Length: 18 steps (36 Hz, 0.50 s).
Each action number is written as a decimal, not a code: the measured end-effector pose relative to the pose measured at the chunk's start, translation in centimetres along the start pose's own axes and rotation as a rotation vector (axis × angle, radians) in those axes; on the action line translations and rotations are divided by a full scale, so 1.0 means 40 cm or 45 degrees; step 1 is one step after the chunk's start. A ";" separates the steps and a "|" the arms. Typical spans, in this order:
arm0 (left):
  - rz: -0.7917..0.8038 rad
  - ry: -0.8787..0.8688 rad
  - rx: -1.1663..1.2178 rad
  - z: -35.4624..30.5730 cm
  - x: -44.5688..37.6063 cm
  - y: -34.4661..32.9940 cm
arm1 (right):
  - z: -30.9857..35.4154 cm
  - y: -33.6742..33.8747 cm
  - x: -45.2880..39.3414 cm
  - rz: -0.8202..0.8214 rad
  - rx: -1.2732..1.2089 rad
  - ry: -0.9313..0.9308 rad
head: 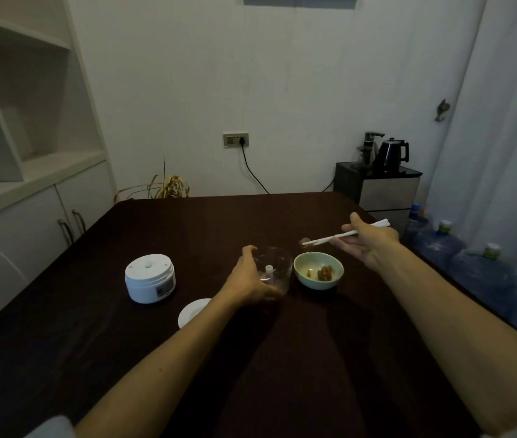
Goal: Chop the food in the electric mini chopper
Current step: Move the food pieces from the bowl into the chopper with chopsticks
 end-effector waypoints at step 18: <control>0.034 0.023 0.006 0.000 0.002 0.001 | 0.016 -0.151 0.059 0.161 0.537 0.485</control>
Point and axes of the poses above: each hand's wrist, its own x-axis away from the middle knuckle, its own y-axis out of the back of the hand, z = x × y, the point moved 4 cm from there along -x, towards the middle knuckle, and after that the axes turned 5 degrees about y, right-handed, at the moved point
